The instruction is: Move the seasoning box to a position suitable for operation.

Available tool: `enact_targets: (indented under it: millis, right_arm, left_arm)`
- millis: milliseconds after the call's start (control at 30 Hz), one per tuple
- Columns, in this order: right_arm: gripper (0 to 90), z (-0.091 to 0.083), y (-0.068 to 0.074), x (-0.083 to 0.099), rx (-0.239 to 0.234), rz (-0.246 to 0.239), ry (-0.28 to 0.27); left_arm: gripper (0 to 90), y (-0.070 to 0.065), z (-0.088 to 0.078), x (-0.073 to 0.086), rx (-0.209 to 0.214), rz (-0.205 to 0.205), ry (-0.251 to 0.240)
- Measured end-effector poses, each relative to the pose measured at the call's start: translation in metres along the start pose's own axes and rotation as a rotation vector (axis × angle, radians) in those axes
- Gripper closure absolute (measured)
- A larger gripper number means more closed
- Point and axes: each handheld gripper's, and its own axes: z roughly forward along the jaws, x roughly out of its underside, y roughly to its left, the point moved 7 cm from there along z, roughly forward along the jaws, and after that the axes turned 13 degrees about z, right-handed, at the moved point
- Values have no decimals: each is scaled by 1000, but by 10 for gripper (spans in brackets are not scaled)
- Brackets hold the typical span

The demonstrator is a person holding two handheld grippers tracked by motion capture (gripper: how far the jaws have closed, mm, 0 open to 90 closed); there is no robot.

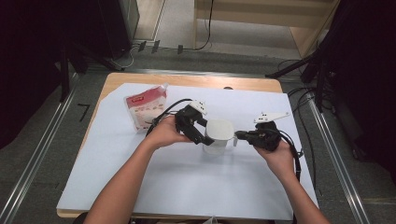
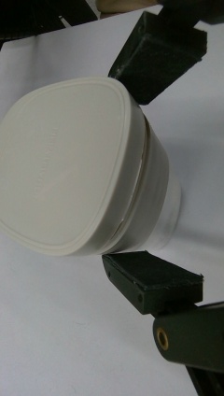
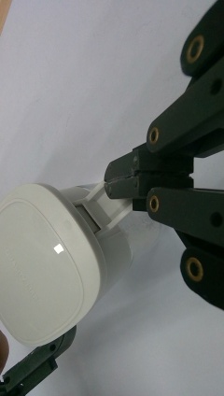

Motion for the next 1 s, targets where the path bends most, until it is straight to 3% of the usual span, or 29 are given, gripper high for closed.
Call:
enact_targets:
  millis: [500,1000]
  right_arm:
    - [900,0,0,0,3,-1,0]
    - [900,0,1,0,6,-3,-2]
  left_arm:
    - [195,-1,-5,-8,-25,30,23]
    - [189,-2,-6,-11,-31,24,36]
